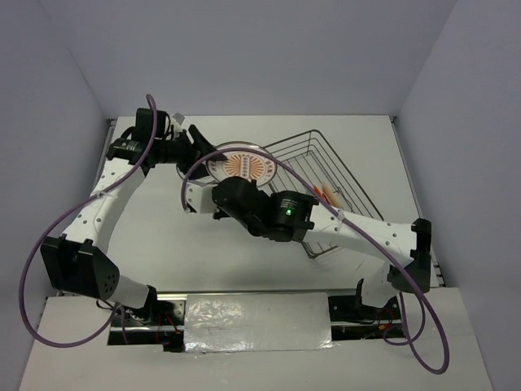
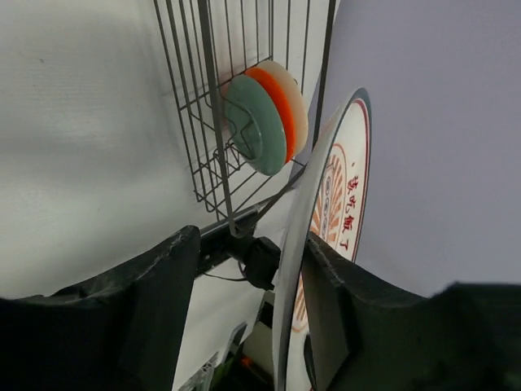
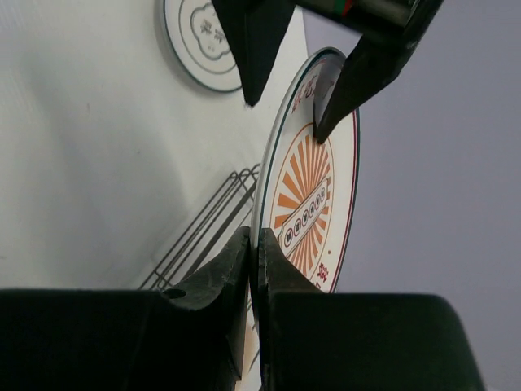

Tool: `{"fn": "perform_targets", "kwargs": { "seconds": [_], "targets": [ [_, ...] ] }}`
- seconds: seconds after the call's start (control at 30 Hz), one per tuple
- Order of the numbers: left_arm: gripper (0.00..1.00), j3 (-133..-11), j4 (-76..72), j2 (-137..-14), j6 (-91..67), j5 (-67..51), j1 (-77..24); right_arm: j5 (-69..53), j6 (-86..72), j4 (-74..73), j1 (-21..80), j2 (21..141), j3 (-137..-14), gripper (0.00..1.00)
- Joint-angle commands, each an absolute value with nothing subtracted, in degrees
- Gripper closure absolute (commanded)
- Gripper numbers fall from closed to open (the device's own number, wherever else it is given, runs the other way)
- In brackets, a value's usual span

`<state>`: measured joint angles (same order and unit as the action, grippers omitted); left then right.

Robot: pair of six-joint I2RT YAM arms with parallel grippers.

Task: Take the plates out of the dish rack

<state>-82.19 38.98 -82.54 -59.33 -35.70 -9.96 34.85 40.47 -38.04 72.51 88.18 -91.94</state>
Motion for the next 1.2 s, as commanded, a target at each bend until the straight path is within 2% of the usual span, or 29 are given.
{"fn": "perform_targets", "kwargs": {
  "seconds": [0.0,0.07,0.1,0.13,0.17,0.2,0.23,0.27,0.37,0.57,0.8,1.0,1.03,1.1,1.13,1.17],
  "targets": [
    [0.38,-85.43,40.25,-83.32,-56.69,-34.80,-10.11,34.11,44.03,-32.00,73.12,89.82,-96.68,1.00],
    [0.52,-84.56,39.99,-83.76,-56.51,-35.51,-10.11,32.87,44.21,-30.85,73.56,89.91,-97.03,1.00],
    [0.85,-84.29,39.56,-83.85,-56.43,-35.59,-10.02,32.70,43.60,-30.41,73.56,90.09,-97.03,1.00],
    [1.00,-84.03,39.81,-83.93,-56.34,-35.42,-9.85,33.22,43.25,-30.06,73.48,90.09,-96.86,1.00],
    [1.00,-83.94,39.81,-83.85,-55.90,-33.94,-9.58,33.92,42.81,-29.71,73.30,90.09,-95.99,1.00],
    [1.00,-84.02,39.90,-83.67,-55.64,-33.14,-9.23,34.62,40.54,-29.45,72.87,89.91,-95.45,0.72],
    [1.00,-84.28,40.34,-83.24,-55.29,-32.00,-8.79,34.98,38.43,-30.31,71.47,89.39,-95.01,0.48],
    [1.00,-84.37,40.25,-82.97,-54.41,-29.47,-7.57,34.20,32.06,-31.63,70.41,88.86,-94.66,0.01],
    [1.00,-86.04,40.96,-83.76,-50.82,-22.71,-3.80,28.51,18.43,-35.94,65.05,83.25,-92.30,0.00],
    [1.00,-88.77,35.25,-92.45,-45.88,-11.26,1.56,26.45,4.24,-36.38,60.91,65.58,-84.82,0.00],
    [0.99,-94.65,29.98,-106.33,-44.47,-11.59,1.93,29.53,-4.56,-47.36,60.56,54.24,-85.96,0.00],
    [0.89,-96.41,28.74,-112.85,-44.04,-11.60,1.93,30.14,-9.31,-50.53,60.47,46.76,-83.68,0.00],
    [0.85,-96.68,29.09,-113.37,-43.69,-10.73,1.93,30.41,-9.75,-51.15,60.56,46.32,-83.41,0.00],
    [0.58,-96.68,30.31,-114.08,-43.51,-9.59,1.93,30.94,-11.59,-53.52,60.56,46.49,-83.23,0.00],
    [0.30,-96.51,30.76,-114.17,-43.77,-7.58,1.85,31.89,-12.21,-54.40,60.56,47.02,-83.32,0.00],
    [0.18,-96.68,32.15,-114.43,-44.29,-6.60,1.85,32.34,-14.48,-55.54,60.56,47.63,-83.49,0.00]
  ]
}}
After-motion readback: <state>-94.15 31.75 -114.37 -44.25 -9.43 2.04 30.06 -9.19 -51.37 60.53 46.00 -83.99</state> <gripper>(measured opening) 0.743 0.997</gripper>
